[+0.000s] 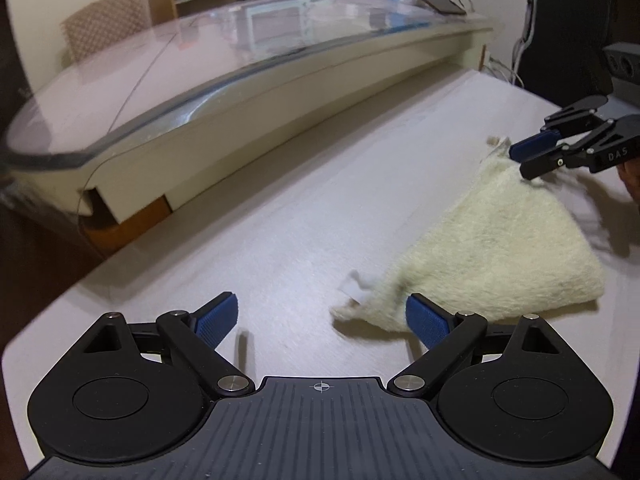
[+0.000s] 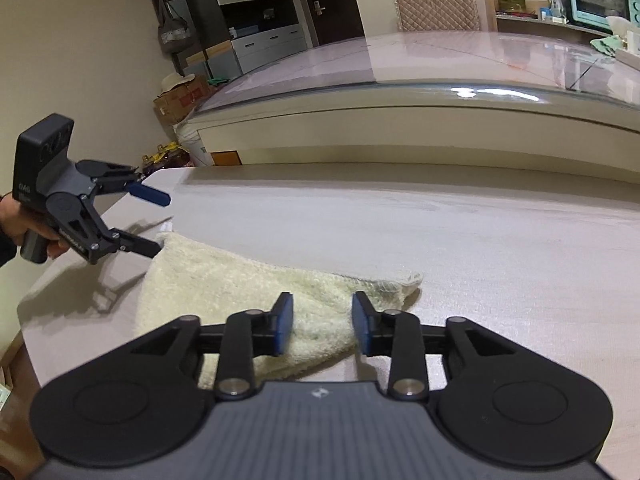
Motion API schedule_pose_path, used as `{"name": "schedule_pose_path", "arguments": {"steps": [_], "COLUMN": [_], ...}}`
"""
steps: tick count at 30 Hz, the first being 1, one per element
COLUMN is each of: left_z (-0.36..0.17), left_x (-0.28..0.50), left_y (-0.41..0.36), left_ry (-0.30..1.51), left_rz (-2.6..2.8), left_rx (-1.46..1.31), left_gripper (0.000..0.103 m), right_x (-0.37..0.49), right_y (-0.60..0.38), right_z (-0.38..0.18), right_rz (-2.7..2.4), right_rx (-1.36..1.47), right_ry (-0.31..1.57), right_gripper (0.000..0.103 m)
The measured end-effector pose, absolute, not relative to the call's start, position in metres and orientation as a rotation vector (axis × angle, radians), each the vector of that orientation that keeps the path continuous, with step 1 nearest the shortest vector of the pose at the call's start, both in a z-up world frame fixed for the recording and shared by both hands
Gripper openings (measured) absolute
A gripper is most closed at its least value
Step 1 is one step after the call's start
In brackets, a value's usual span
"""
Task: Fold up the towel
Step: 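Release the folded tip and withdraw the right gripper from the towel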
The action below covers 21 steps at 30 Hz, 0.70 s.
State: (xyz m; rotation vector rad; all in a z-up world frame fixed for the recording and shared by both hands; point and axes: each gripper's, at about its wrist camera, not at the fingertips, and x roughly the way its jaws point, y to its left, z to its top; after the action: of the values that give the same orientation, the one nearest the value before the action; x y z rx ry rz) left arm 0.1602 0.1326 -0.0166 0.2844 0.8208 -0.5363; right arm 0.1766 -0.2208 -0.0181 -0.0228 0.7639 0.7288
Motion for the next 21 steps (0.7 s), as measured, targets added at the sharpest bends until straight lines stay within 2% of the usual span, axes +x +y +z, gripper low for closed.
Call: {"name": "schedule_pose_path", "arguments": {"steps": [2, 6, 12, 21], "left_z": [-0.014, -0.009, -0.005, -0.009], "left_x": [0.146, 0.112, 0.063, 0.019], "left_y": [0.133, 0.123, 0.1, 0.065], "left_ry": [0.82, 0.798, 0.772, 0.772], "left_rz": [-0.498, -0.424, -0.331, -0.178], "left_rx": [0.246, 0.212, 0.134, 0.02], "left_gripper": [0.095, 0.098, 0.102, 0.103], "right_x": [0.17, 0.152, 0.115, 0.072], "right_y": [-0.224, -0.23, -0.237, -0.239], "right_z": [-0.009, 0.001, 0.01, 0.015], "right_rz": [0.711, 0.685, 0.662, 0.619], "right_rx": [-0.03, -0.015, -0.02, -0.047], "right_ry": [0.754, 0.747, 0.76, 0.759], "right_gripper": [0.073, 0.093, 0.102, 0.103]}}
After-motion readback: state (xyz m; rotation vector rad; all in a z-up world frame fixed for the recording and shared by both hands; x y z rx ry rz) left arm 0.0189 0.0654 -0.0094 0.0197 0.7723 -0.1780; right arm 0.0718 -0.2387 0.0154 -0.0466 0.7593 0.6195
